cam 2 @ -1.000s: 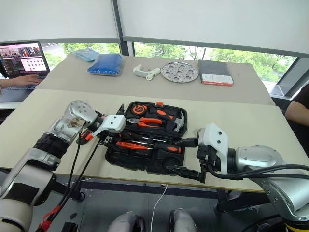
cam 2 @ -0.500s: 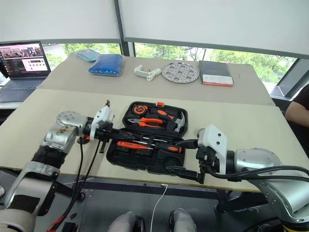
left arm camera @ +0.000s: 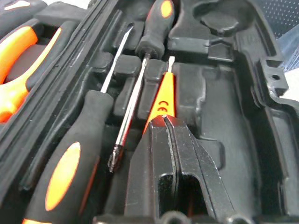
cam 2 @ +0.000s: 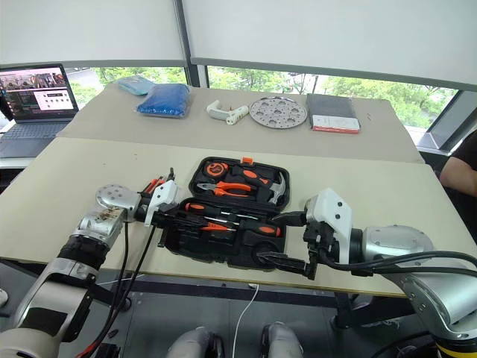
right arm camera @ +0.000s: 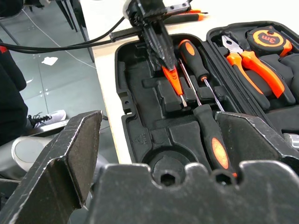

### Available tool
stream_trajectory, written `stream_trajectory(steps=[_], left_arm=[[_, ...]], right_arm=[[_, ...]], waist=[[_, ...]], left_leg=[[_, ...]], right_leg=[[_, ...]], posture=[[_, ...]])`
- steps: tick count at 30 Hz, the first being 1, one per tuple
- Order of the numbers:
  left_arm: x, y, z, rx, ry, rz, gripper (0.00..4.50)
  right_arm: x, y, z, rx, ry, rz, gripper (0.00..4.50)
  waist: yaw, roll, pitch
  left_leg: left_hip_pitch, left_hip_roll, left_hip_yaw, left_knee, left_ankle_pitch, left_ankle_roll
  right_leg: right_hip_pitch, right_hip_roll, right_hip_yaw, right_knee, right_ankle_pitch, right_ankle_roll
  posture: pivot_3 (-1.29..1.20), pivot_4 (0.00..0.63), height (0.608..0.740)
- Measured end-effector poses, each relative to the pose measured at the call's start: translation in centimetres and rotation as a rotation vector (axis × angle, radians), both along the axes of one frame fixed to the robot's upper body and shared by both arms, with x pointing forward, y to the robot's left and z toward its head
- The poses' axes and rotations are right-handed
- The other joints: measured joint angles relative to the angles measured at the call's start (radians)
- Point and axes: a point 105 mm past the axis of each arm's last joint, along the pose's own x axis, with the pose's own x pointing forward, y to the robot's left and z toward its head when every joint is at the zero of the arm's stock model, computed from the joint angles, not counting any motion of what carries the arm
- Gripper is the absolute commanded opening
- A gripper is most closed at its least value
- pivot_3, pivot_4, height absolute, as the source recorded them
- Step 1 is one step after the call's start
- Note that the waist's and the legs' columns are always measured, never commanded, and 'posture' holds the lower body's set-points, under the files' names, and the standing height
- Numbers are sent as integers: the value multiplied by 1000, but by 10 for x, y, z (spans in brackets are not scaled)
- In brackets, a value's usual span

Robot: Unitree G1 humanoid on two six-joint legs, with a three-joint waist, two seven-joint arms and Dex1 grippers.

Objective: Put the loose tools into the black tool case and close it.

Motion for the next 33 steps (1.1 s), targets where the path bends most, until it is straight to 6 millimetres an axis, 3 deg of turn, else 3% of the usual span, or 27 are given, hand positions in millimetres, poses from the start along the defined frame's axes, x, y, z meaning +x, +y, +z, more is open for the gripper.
stream_trajectory(steps=[8,15,27,30,33], left_arm=[[3,14,-1,-1,-10,44,36],[3,13,2,-41,92,82,36],[5,18,1,-44,38,143,36],[1,44,9,-93,55,298,723],[-13,73,27,-148,50,429,1811]], right_arm=[[2,1,0,1,0,-1,4500],[2,3,-2,-2,13,13,4500],[6,10,7,-1,-8,62,4500],[11,17,18,35,-41,97,4500],[16,21,23,56,-46,116,4500]], waist=[[-1,0,0],[1,0,0],[-2,0,0],[-17,0,0],[-25,0,0]], left_leg=[[5,0,-1,0,-2,3],[2,0,-2,0,-2,3],[3,0,-2,0,-2,3],[2,1,-2,0,-2,2],[1,2,-3,-1,-2,0]], right_leg=[[5,-1,0,0,0,0],[4,-1,-2,-1,0,0],[4,-1,-1,-1,0,0],[3,-2,0,-1,0,0],[2,-2,0,-1,0,0]], posture=[[0,150,718],[0,150,718],[0,150,718],[0,150,718],[0,150,718]])
